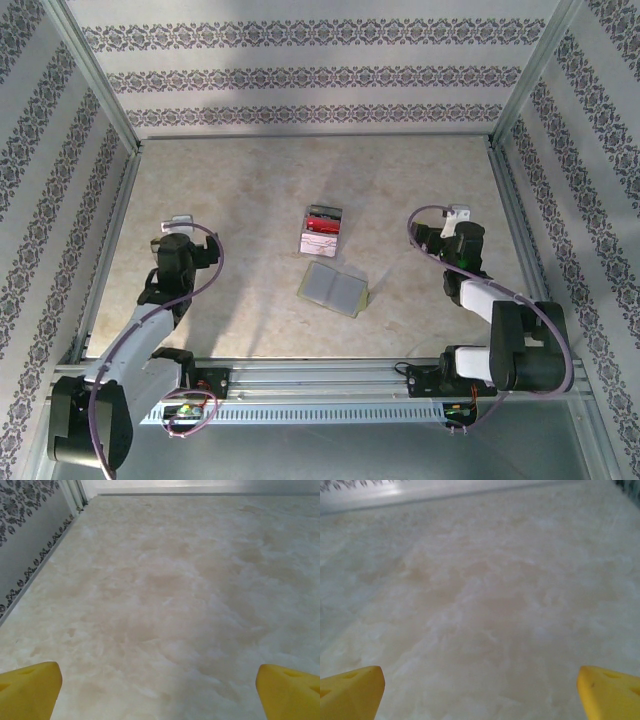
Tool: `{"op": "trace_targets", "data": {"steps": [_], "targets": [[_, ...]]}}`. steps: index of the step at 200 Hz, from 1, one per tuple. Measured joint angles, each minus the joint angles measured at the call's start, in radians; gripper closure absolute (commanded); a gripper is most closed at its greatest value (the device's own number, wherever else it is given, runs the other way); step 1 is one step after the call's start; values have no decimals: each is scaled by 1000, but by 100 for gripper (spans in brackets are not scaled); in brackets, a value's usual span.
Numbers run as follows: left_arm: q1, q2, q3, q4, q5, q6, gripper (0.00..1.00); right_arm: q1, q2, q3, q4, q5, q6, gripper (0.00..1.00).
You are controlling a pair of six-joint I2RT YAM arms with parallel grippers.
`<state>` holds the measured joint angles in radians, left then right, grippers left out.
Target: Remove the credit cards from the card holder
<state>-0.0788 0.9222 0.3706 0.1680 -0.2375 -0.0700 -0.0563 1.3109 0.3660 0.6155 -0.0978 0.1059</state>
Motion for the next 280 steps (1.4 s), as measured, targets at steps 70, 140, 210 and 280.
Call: {"op": "trace_targets", "data": {"steps": [70,140,210,280], "targets": [[42,94,-80,181,34,34,0,22,222,-51,322,-30,-62,2],[82,269,-97,402,140,63,0,26,223,-3,317,0,-61,2],[117,406,-91,580,275,86,0,26,223,-3,317,6,-61,2],[127,674,-102,896,410,74,0,26,223,-3,317,9,-61,2]]}}
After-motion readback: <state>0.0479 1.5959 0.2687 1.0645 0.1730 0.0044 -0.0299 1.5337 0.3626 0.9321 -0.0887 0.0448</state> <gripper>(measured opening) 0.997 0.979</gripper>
